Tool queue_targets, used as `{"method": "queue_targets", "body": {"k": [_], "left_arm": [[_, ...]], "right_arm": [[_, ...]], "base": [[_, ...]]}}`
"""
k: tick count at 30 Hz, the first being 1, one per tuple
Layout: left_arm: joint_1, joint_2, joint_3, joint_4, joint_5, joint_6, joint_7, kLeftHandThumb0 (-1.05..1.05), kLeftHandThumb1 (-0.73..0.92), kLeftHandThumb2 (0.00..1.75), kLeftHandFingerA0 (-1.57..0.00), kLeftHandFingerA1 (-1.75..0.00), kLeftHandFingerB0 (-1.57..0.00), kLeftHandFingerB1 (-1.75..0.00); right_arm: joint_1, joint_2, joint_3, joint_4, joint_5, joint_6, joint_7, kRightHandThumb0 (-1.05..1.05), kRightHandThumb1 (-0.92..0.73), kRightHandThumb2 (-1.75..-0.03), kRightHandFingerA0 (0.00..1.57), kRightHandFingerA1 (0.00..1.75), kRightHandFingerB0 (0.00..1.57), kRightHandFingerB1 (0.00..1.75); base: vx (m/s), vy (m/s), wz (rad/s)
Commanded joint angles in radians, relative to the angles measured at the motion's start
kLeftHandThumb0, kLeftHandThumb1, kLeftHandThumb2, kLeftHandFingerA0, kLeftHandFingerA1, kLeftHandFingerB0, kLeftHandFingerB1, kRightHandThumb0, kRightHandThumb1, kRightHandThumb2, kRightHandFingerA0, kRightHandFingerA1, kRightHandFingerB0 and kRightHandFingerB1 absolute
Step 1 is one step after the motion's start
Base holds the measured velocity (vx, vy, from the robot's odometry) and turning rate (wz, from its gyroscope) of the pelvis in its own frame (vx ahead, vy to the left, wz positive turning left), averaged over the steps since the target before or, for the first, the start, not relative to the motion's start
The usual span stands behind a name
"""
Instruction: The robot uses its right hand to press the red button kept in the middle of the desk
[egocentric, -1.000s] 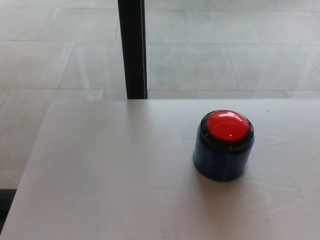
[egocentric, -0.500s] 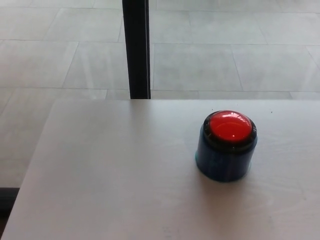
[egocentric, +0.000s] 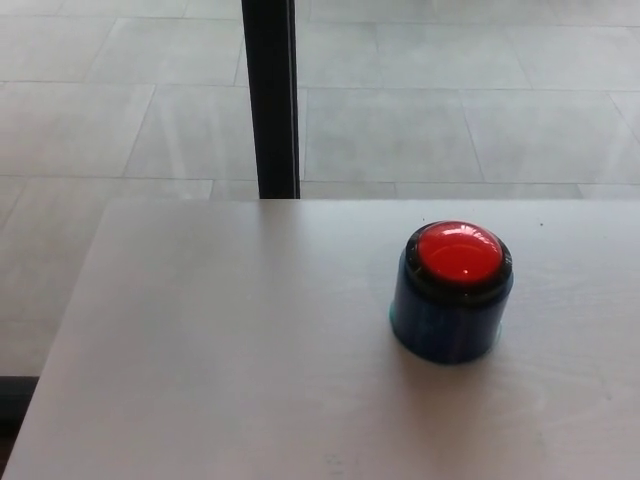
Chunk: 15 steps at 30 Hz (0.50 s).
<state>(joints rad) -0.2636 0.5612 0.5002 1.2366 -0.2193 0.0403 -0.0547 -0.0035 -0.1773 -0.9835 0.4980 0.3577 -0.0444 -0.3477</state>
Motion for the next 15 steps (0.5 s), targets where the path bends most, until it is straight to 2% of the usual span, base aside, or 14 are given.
{"method": "queue_targets", "body": {"k": [1,3,4,5,6,7,8,9,10,11,12,14,15], "left_arm": [[0.0,0.019,0.0,0.009,-0.007,0.012,0.015,-0.81,0.92,1.19,-0.41,-1.39,-0.22,-0.96],[-0.001,0.019,0.001,0.008,-0.008,0.013,0.013,-0.81,0.92,1.19,-0.41,-1.39,-0.22,-0.96],[-0.001,0.02,-0.002,0.004,-0.004,0.014,0.018,-0.79,0.92,1.26,-0.54,-1.05,-0.32,-0.82],[0.004,0.023,-0.008,0.001,0.001,0.009,0.007,-0.8,0.92,1.21,-0.38,-1.32,-0.22,-0.96],[0.005,0.023,-0.009,0.001,0.001,0.008,0.006,-0.8,0.92,1.21,-0.38,-1.32,-0.22,-0.96],[0.007,0.022,-0.009,0.0,0.0,0.003,0.008,-0.79,0.92,1.27,-0.51,-1.03,-0.31,-0.82],[0.008,0.022,-0.009,0.0,-0.001,0.001,0.007,-0.79,0.92,1.27,-0.51,-1.03,-0.31,-0.82],[0.001,0.019,0.014,0.006,-0.024,0.016,0.01,-0.82,0.92,1.16,-0.33,-1.29,-0.2,-0.95],[0.004,0.019,-0.002,0.004,-0.008,0.005,0.011,-0.79,0.92,1.28,-0.51,-1.03,-0.3,-0.81],[0.005,0.019,-0.007,0.005,-0.001,-0.002,0.008,-0.79,0.92,1.2,-0.38,-1.3,-0.22,-0.94],[0.006,0.019,-0.008,0.004,-0.002,-0.002,0.006,-0.79,0.92,1.2,-0.4,-1.33,-0.22,-0.94],[0.004,0.019,-0.002,-0.003,-0.011,0.011,0.008,-0.79,0.92,1.19,-0.36,-1.32,-0.19,-0.93],[0.004,0.019,-0.004,-0.003,-0.009,0.01,0.009,-0.8,0.92,1.2,-0.38,-1.33,-0.21,-0.95]], "right_arm": [[0.031,0.001,0.016,-0.02,0.081,0.108,0.005,-0.43,-0.32,-1.41,1.34,1.75,1.08,1.48],[0.034,0.001,0.018,-0.027,0.092,0.127,-0.01,-0.43,-0.32,-1.41,1.34,1.75,1.08,1.48],[0.029,0.002,0.012,-0.026,0.107,0.138,-0.022,-0.43,-0.33,-1.3,1.3,1.75,1.06,1.58],[0.011,0.005,-0.02,-0.032,0.168,0.164,-0.028,-0.45,-0.38,-1.24,1.3,1.75,1.08,1.54],[0.01,0.005,-0.023,-0.034,0.175,0.168,-0.03,-0.45,-0.38,-1.24,1.3,1.75,1.08,1.54],[-0.001,0.001,-0.033,-0.04,0.191,0.188,-0.044,-0.43,-0.37,-1.27,1.33,1.75,1.08,1.46],[-0.003,0.0,-0.035,-0.038,0.194,0.186,-0.041,-0.43,-0.37,-1.27,1.33,1.75,1.08,1.46],[0.001,0.001,-0.037,-0.041,0.199,0.19,-0.035,-0.41,-0.33,-1.31,1.34,1.75,1.07,1.46],[0.005,-0.005,-0.031,-0.03,0.196,0.184,-0.016,-0.38,-0.3,-1.5,1.33,1.75,1.12,1.49],[0.004,-0.005,-0.03,-0.032,0.202,0.192,-0.018,-0.37,-0.26,-1.42,1.33,1.75,1.07,1.49],[0.003,-0.006,-0.026,-0.031,0.201,0.198,-0.022,-0.4,-0.22,-1.5,1.33,1.74,1.12,1.45],[0.007,-0.002,-0.016,-0.042,0.203,0.208,-0.024,-0.38,-0.2,-1.52,1.32,1.75,1.12,1.44],[0.007,-0.002,-0.015,-0.052,0.21,0.221,-0.032,-0.41,-0.27,-1.37,1.34,1.75,1.11,1.53]], "base": [[0.0,0.0,0.0],[0.0,0.0,0.0],[0.0,0.0,0.0],[0.0,0.0,0.0],[0.0,0.0,0.0],[0.0,0.0,0.0],[0.0,0.0,0.0],[0.0,0.0,0.0],[0.0,0.0,0.0],[0.0,0.0,0.0],[0.0,0.0,0.0],[0.0,0.0,0.0],[0.0,0.0,0.0]]}}
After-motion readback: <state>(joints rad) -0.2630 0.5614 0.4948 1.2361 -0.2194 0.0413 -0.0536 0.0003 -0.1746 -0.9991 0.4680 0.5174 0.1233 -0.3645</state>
